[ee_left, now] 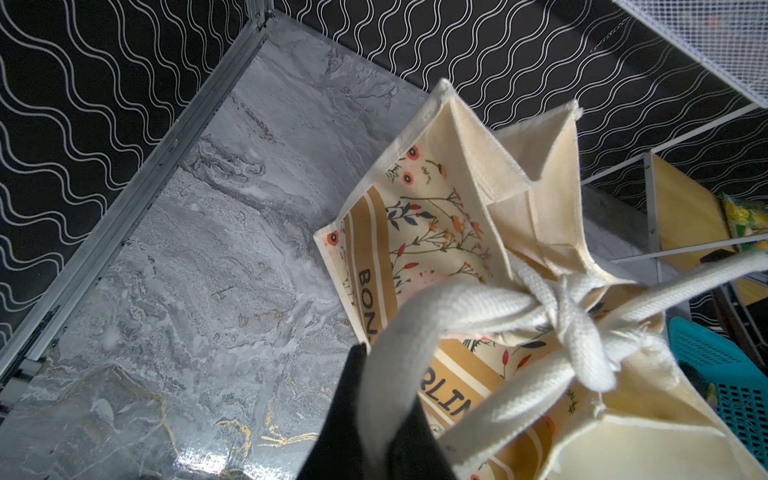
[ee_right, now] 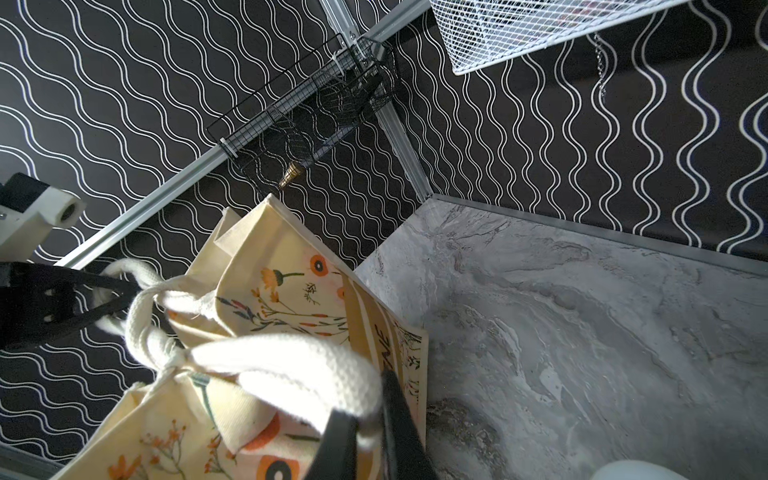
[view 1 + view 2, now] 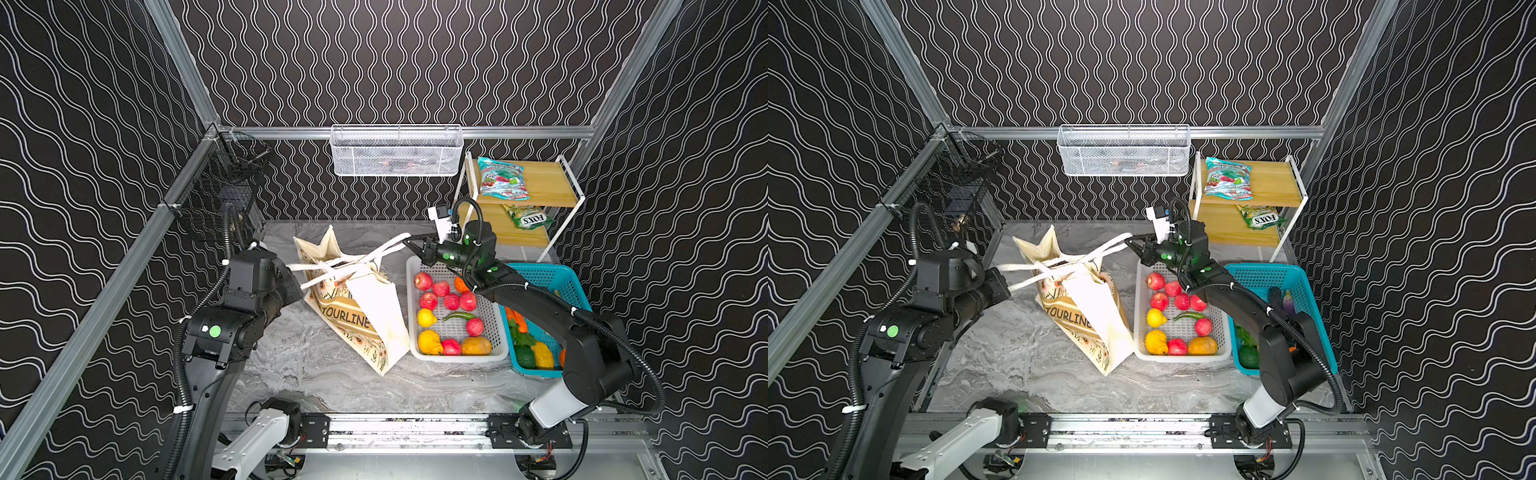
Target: Place the food into the grocery bag and tie it
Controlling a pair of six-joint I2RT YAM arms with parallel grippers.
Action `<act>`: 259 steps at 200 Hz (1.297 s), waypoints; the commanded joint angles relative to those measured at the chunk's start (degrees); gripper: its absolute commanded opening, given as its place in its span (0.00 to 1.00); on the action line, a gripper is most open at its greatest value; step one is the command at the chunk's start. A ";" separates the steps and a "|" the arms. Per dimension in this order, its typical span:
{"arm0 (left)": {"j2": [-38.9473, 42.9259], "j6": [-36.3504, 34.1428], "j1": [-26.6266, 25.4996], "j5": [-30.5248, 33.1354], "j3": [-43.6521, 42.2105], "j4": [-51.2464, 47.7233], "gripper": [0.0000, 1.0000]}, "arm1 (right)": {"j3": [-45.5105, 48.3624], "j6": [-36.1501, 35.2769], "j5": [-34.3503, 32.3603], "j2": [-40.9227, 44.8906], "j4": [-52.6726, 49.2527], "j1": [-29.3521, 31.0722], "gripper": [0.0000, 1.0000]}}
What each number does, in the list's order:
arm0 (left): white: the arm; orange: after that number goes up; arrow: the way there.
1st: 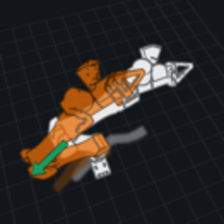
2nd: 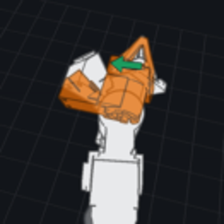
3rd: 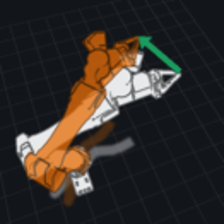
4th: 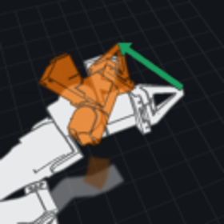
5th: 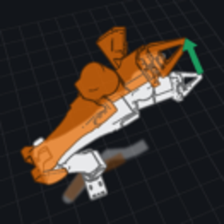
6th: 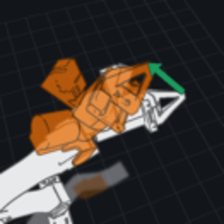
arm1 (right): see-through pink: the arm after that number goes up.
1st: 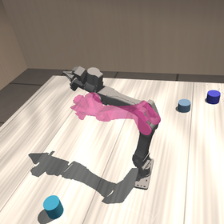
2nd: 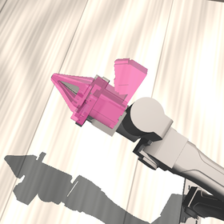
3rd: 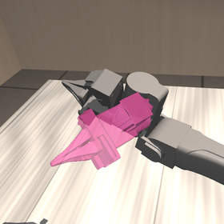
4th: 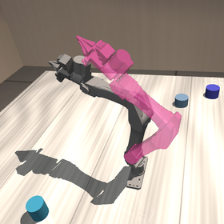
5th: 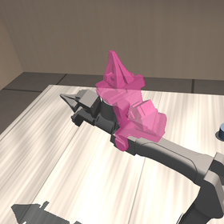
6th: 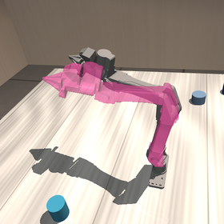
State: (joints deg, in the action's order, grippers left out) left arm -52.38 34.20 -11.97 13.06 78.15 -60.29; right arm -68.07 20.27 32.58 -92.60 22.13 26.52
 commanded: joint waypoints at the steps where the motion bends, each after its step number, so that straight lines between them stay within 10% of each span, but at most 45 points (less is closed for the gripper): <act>1: 1.42 -1.93 1.60 22.94 -1.41 -13.21 0.00 | -1.14 -2.18 -27.02 -0.70 -0.66 -9.01 0.00; 168: -4.67 -9.22 1.62 9.95 -5.23 6.87 0.00 | 14.28 -8.32 -23.97 11.29 -3.51 3.04 0.00; 259: -4.19 -6.13 6.52 16.75 -5.60 3.93 0.00 | 24.64 -8.67 -29.11 22.54 -8.78 1.84 0.00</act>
State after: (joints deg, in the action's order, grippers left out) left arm -57.28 27.14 -8.62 9.85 72.18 -51.13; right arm -44.69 12.97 19.38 -71.33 21.17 31.09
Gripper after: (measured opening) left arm 0.098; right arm 0.107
